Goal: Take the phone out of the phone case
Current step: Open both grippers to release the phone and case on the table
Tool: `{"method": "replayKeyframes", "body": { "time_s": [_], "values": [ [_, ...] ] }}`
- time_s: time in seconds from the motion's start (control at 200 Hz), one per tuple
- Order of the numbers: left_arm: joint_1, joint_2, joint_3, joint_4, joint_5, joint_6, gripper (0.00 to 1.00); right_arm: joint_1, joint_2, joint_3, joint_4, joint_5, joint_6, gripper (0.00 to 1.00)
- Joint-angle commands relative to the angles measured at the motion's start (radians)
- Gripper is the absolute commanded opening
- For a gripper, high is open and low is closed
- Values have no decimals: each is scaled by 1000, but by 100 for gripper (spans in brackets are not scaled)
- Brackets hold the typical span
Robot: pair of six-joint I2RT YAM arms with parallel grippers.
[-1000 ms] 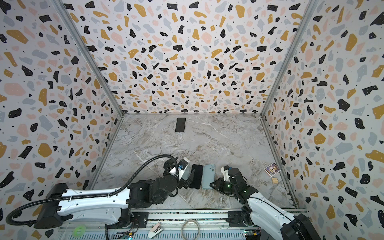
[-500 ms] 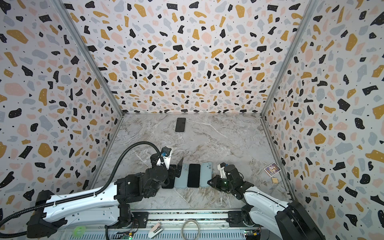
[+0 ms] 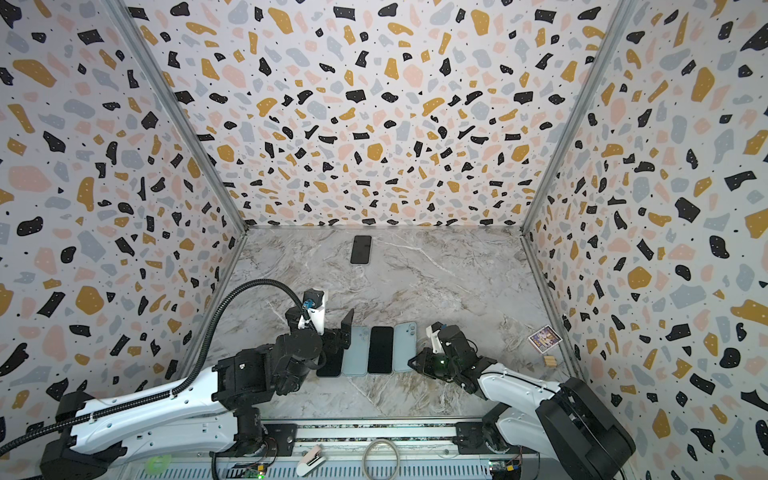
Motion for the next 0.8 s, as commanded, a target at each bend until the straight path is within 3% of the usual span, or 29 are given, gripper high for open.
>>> {"method": "replayKeyframes", "body": {
  "time_s": [0.0,0.791],
  "values": [
    [8,-22,-14,-5,-27,-19,100,12,6,33,20,10,-9,0],
    [18,-104,-23,-43,-44,-37,99,101,180,124,123,38,41,0]
  ]
}}
